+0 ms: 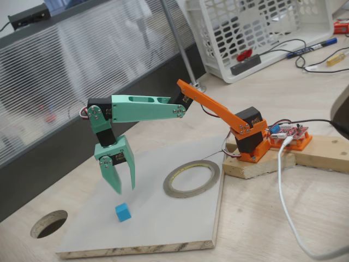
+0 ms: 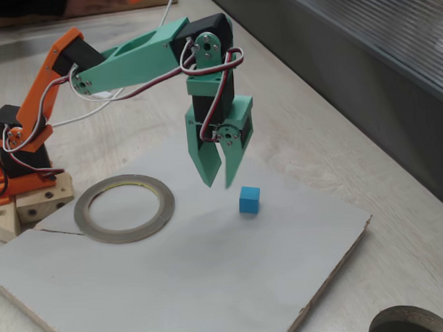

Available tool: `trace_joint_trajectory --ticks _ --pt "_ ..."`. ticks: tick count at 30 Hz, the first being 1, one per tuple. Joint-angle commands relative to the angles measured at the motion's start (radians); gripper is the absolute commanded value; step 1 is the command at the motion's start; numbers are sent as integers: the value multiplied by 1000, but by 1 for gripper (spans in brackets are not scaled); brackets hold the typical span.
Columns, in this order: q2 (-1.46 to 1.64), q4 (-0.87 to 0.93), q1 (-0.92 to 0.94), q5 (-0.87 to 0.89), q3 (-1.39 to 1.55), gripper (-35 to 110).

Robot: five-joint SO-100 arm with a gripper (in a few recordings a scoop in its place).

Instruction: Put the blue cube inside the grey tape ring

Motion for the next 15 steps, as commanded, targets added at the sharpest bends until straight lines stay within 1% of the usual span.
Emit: trace_joint_trajectory --ticks 1,4,7,10,15 --pt "21 12 -9 -2 -14 48" --pt "21 20 -9 6 -12 65" --pt "20 12 -9 3 -12 76" --pt "20 8 -8 2 -12 80" --pt "14 8 -8 2 -12 81"
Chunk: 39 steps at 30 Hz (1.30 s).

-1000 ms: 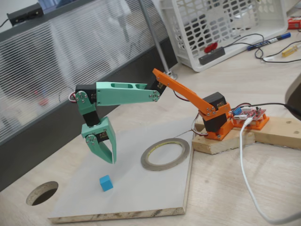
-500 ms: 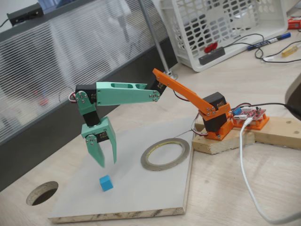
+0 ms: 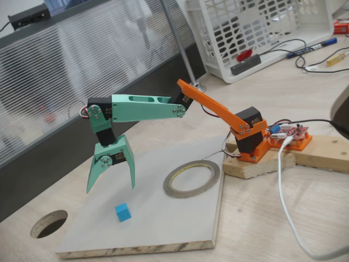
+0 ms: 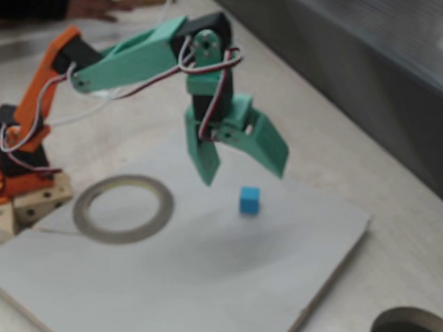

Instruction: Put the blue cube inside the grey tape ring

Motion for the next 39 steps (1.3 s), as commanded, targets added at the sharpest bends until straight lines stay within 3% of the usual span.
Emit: trace_joint_trajectory --ticks 1,8,31,39 --pt "-6 8 -11 2 -12 81" --pt "-175 8 -11 0 -20 81" --pt "-196 6 -11 -2 -17 80" --pt "-195 -84 -11 -3 -26 52"
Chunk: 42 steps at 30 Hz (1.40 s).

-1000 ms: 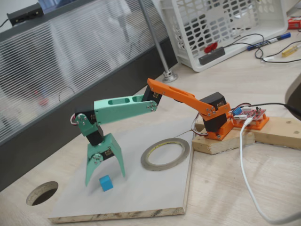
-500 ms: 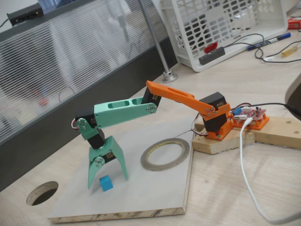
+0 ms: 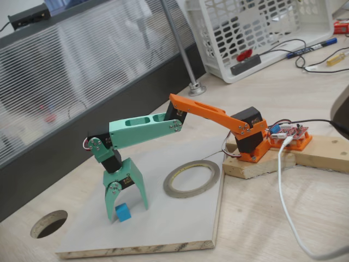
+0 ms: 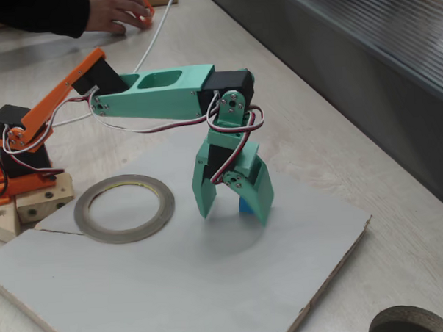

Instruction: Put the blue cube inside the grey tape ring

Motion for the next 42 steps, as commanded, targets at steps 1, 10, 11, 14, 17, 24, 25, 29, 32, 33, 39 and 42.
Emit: trace_joint_trajectory --ticks 1,10,11,14,17,24,25,29,32,33,39,42 --pt "15 -80 -11 -3 -25 48" --pt "23 -222 -11 -2 -25 17" --pt "25 -227 -11 2 -25 15" --pt "28 -236 -11 3 -25 9" --pt "28 -236 -11 8 -25 6" --pt "29 -236 -11 8 -25 6" --pt "29 -236 -11 8 -25 6" --pt "29 -236 -12 8 -18 6" --pt "31 -236 -12 8 -14 6" --pt "31 -236 -12 6 -12 6" --pt "83 -236 -12 3 72 6" --pt "239 -236 -12 8 245 6"
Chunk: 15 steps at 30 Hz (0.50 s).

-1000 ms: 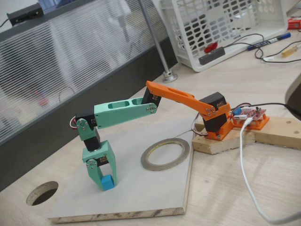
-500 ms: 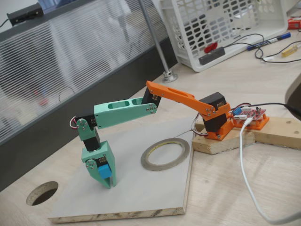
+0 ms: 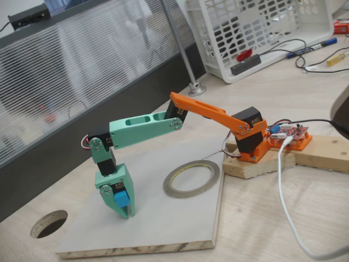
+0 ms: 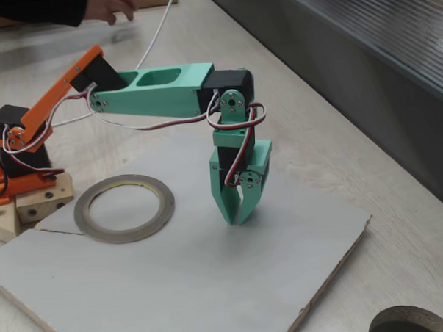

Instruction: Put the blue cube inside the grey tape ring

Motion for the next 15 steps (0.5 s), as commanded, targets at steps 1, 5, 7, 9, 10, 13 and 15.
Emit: trace_joint_trajectory --ticks 1,5,7,9,10,13,15 --pt "230 0 -9 12 187 6" --pt "405 0 -9 8 359 6" --pt "449 0 -9 6 396 6" --pt "463 0 -8 6 403 6" --pt "465 0 -8 6 403 6" --pt "468 0 67 6 405 6" --pt "471 0 156 6 405 6"
